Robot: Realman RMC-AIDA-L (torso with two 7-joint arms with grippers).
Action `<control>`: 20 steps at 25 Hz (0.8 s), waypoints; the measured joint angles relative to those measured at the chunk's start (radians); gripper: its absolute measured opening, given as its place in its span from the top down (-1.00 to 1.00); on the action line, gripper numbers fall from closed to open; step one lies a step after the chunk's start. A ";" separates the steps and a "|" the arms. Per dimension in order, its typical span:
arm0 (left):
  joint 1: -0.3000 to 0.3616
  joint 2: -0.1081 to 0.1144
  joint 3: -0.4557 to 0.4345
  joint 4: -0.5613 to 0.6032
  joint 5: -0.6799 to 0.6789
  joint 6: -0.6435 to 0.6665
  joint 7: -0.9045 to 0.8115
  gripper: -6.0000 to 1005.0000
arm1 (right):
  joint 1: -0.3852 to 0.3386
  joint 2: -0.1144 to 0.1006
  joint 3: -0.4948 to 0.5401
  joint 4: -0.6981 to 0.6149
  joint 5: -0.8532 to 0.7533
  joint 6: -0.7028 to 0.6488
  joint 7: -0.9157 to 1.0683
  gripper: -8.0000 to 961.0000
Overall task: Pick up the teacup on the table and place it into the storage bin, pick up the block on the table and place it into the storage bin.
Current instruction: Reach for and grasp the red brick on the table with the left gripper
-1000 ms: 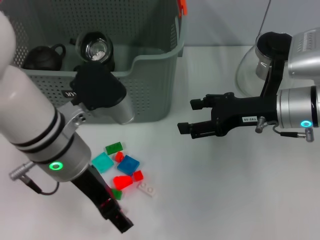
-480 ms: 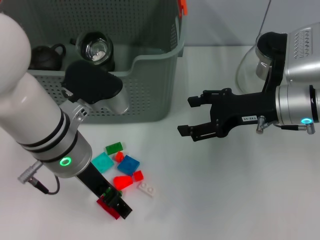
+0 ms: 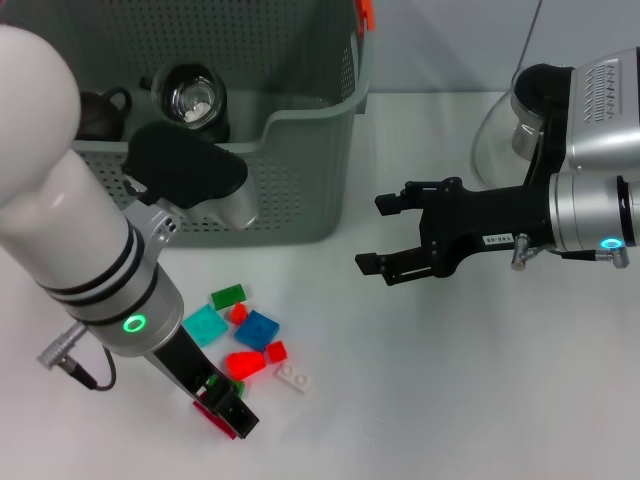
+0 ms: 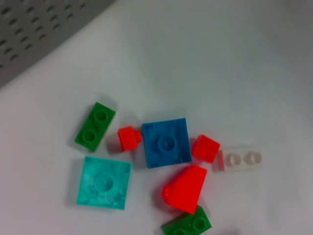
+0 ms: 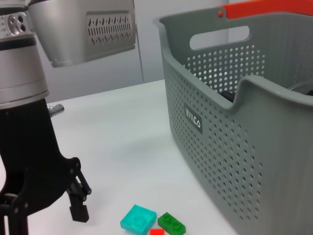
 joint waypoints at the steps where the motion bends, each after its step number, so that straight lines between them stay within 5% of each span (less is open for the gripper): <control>1: 0.000 -0.001 0.011 -0.002 0.002 -0.001 -0.008 -0.87 | 0.000 0.000 0.000 0.000 0.000 0.000 -0.002 -0.91; 20: 0.008 -0.003 0.109 -0.054 0.027 -0.077 -0.061 -0.87 | -0.010 0.001 0.000 0.011 0.000 0.003 -0.029 -0.91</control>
